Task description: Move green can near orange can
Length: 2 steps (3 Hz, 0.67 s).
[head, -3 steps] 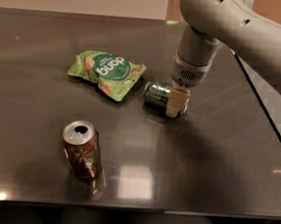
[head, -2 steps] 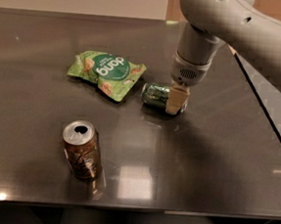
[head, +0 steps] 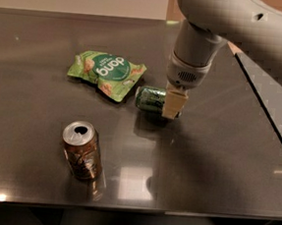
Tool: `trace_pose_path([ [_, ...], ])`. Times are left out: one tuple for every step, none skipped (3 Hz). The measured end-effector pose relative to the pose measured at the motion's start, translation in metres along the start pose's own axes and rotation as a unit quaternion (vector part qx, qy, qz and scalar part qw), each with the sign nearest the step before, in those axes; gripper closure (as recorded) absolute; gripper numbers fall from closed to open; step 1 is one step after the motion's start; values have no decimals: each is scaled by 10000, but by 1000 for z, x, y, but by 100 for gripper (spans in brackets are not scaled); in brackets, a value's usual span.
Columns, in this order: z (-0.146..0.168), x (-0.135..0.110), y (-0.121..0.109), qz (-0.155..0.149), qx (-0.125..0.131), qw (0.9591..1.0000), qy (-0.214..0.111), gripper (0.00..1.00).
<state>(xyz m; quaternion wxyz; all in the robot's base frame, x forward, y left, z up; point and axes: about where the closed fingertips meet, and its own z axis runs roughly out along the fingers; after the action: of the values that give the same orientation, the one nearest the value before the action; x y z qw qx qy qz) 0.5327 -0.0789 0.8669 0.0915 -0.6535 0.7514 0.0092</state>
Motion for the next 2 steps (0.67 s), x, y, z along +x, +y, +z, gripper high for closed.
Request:
trace_pose_path([
  [-7, -13, 32, -348, -10, 9994, -50, 100],
  [-8, -23, 55, -600, -58, 9982, -72, 100],
])
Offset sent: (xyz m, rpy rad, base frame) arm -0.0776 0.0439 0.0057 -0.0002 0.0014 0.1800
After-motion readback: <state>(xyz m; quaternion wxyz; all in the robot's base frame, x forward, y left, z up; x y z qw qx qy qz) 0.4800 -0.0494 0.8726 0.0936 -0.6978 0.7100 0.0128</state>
